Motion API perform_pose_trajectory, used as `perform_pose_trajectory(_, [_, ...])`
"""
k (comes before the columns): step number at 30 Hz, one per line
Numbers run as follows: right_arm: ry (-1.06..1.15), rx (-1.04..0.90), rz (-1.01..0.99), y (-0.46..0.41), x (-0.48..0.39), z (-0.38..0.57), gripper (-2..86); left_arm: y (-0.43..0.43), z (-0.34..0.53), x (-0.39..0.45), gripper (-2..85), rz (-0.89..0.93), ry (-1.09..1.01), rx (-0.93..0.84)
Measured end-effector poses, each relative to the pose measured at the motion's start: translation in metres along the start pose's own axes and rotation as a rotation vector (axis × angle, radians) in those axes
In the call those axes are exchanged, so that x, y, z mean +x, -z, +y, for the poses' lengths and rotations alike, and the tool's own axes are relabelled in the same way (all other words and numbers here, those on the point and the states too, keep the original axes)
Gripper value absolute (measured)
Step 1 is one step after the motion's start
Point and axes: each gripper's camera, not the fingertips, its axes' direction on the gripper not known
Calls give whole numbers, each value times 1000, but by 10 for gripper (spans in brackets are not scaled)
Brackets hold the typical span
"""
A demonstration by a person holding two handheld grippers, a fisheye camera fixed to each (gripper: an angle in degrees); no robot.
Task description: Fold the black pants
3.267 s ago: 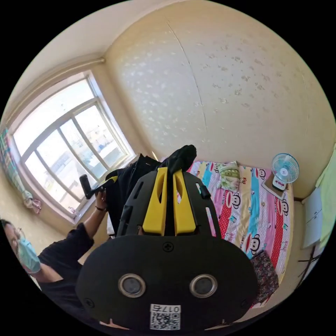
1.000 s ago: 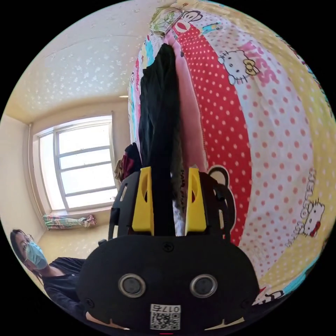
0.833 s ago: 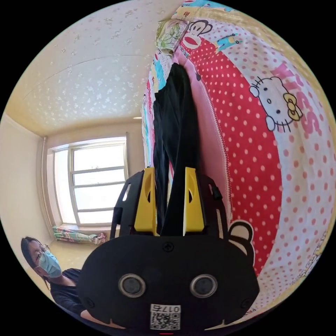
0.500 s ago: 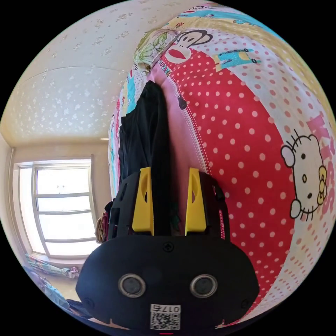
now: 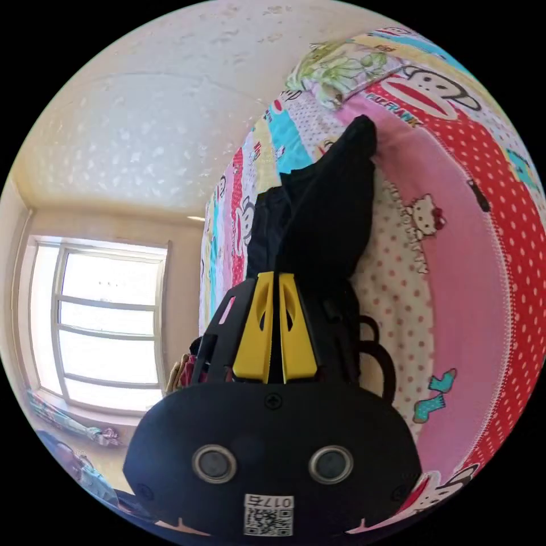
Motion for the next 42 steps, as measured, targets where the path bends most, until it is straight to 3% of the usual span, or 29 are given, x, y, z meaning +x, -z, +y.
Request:
perform_pose_trajectory(5, [120,-82,35,-99,-88,2,30,80,-56,19,-3,45,-66,30])
perform_pose_trajectory(8, [83,-175,10,-151,-88,15,58,137,-103,27,-5,-163,-76,66])
perform_pose_trajectory(12, [124,-241,-33,-170,-65,59,84,174,-162,50,-5,-593,-170,57])
perform_pose_trajectory(17, [308,-385,77,-126,-26,201,125,175,-177,72,31,-729,-365,167])
perform_pose_trajectory(19, [312,-398,104,-102,-3,263,135,156,-191,68,120,-828,-420,117])
perform_pose_trajectory(22, [129,-454,-49,-84,50,361,139,128,-215,48,185,-926,-451,34])
perform_pose_trajectory(25, [-23,-387,-189,-82,79,455,102,109,-228,31,175,-1053,-473,15])
perform_pose_trajectory(29, [-120,-524,-369,-135,75,537,65,103,-216,21,158,-1063,-482,108])
perform_pose_trajectory(33, [-64,-658,-385,-170,48,551,34,92,-203,-1,101,-962,-414,119])
perform_pose_trajectory(37, [64,-871,-309,-152,35,532,2,67,-188,-45,73,-677,-289,-51])
perform_pose_trajectory(42, [92,-1102,-7,-63,64,524,-1,26,-122,-108,57,-530,-250,-166])
